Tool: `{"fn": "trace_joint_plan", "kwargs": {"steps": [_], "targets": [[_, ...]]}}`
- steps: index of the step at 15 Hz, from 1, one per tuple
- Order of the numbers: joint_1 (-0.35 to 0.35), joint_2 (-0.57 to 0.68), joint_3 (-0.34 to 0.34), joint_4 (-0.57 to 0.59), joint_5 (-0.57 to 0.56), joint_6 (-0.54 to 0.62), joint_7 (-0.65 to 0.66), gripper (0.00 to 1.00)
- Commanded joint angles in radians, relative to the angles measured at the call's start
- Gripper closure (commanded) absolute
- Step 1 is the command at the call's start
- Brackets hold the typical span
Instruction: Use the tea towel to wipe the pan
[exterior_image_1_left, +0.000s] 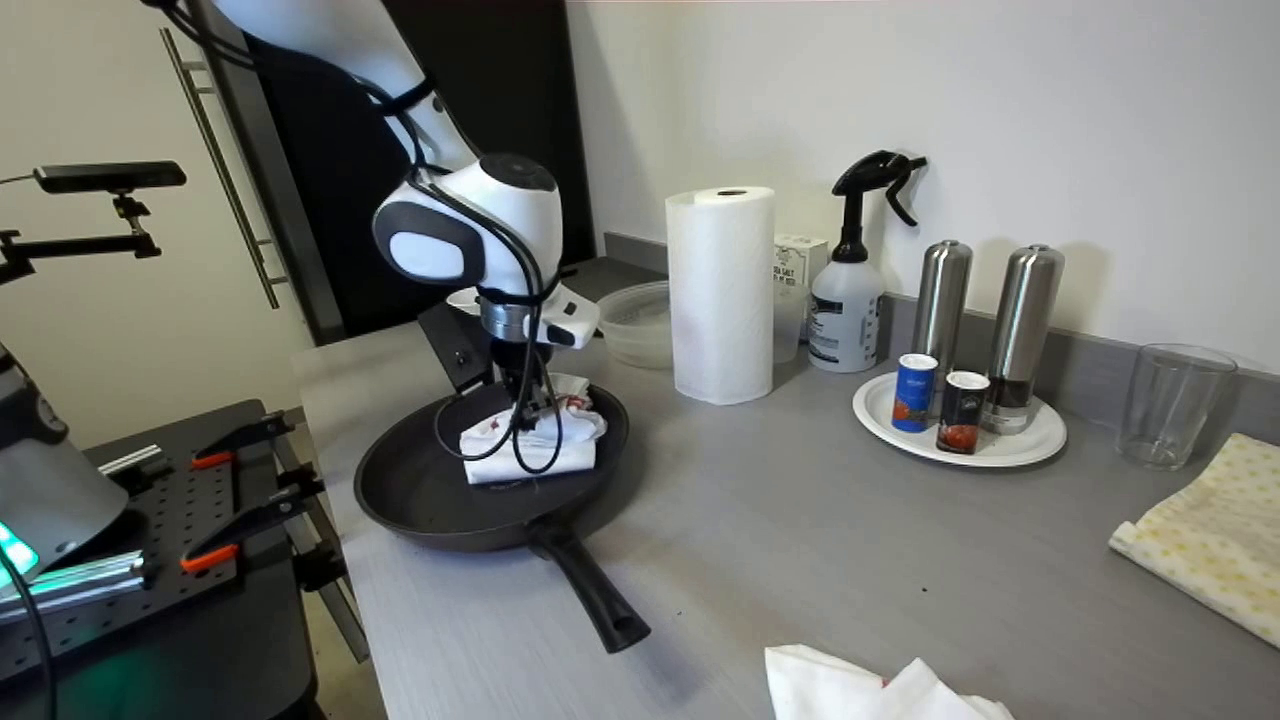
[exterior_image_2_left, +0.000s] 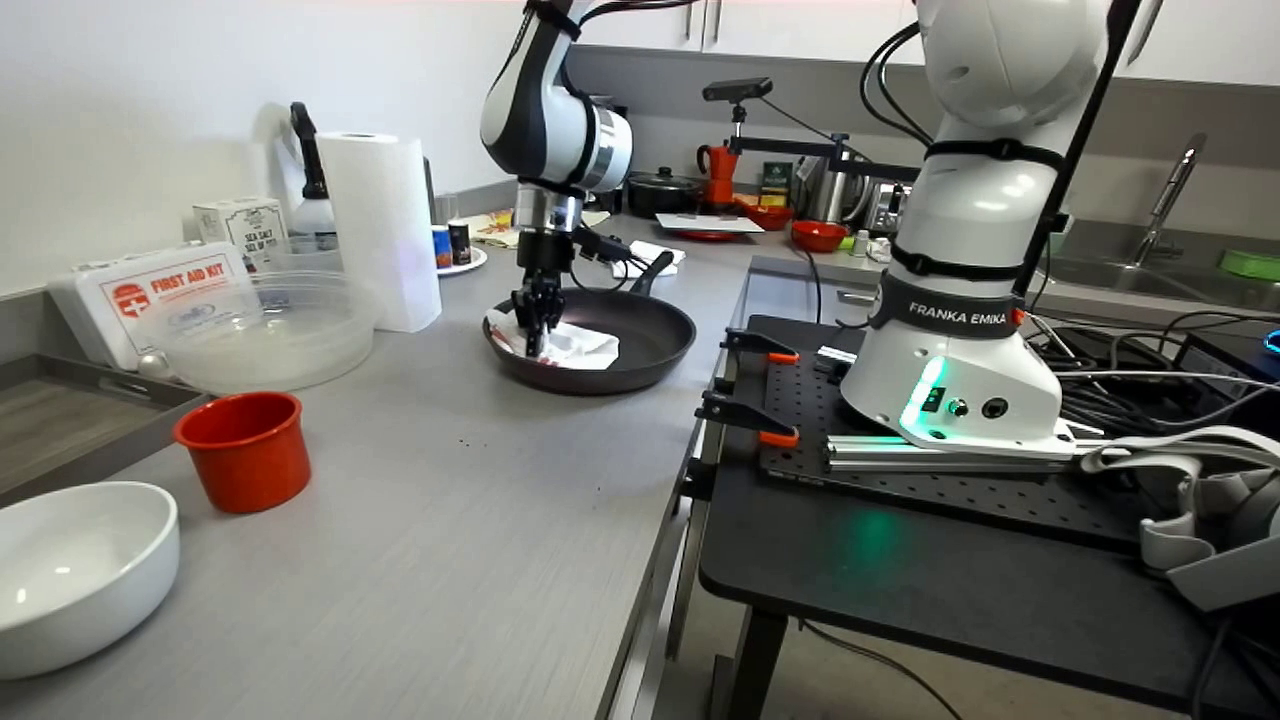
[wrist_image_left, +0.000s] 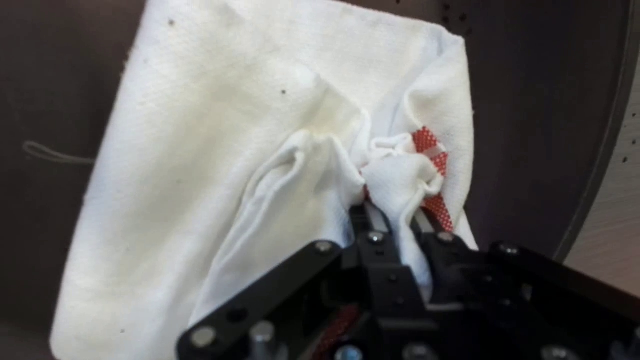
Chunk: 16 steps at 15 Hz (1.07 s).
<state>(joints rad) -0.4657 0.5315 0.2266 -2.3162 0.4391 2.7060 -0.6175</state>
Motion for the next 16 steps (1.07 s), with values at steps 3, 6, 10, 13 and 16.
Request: {"fn": "trace_joint_plan", "kwargs": {"steps": [3,6,10,13,16], "targets": [[-0.115,0.035,-0.038,-0.018,0.085,0.054,-0.053,0.97],[-0.169,0.026,-0.034,-0.016,0.121,0.048,-0.074,0.97],[-0.183,0.021,-0.033,-0.013,0.124,0.049,-0.084,0.97],[-0.186,0.01,-0.046,-0.018,0.123,0.053,-0.071,0.97],[-0.211,-0.017,-0.056,-0.038,0.146,0.065,-0.077,0.97]]}}
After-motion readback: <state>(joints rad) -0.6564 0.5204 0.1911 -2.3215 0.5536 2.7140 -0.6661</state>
